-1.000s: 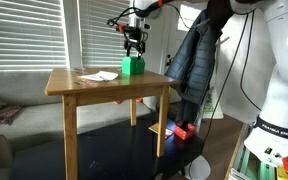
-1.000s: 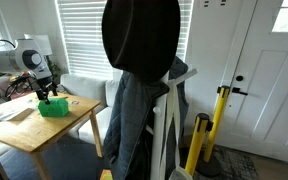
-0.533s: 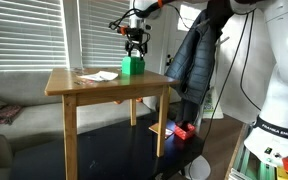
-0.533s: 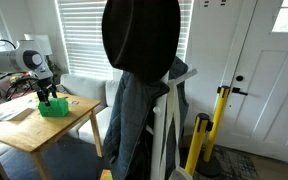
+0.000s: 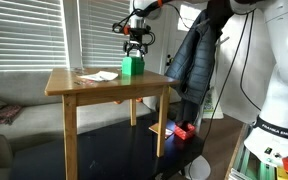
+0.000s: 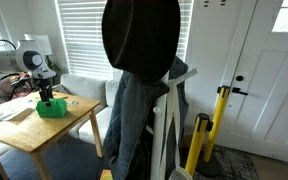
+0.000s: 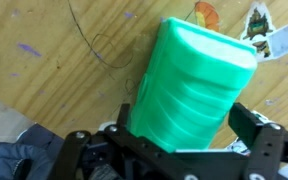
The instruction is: Open the green container
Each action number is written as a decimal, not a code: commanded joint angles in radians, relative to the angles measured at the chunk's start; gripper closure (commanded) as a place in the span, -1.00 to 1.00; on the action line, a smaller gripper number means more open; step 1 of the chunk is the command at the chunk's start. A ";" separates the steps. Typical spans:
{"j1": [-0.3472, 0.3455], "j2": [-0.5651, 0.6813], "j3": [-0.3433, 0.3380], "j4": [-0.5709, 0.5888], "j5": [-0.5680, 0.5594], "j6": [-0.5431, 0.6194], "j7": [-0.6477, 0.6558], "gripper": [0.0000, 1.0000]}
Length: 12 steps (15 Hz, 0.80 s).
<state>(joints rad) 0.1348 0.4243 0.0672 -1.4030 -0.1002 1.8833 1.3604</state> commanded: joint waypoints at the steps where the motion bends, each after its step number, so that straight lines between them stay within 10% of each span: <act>1: 0.002 -0.022 -0.008 -0.004 0.001 -0.042 -0.205 -1.00; 12: -0.034 -0.050 -0.017 -0.044 0.019 -0.124 -0.856 -1.00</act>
<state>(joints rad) 0.1101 0.4081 0.0585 -1.4106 -0.0997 1.7896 0.6646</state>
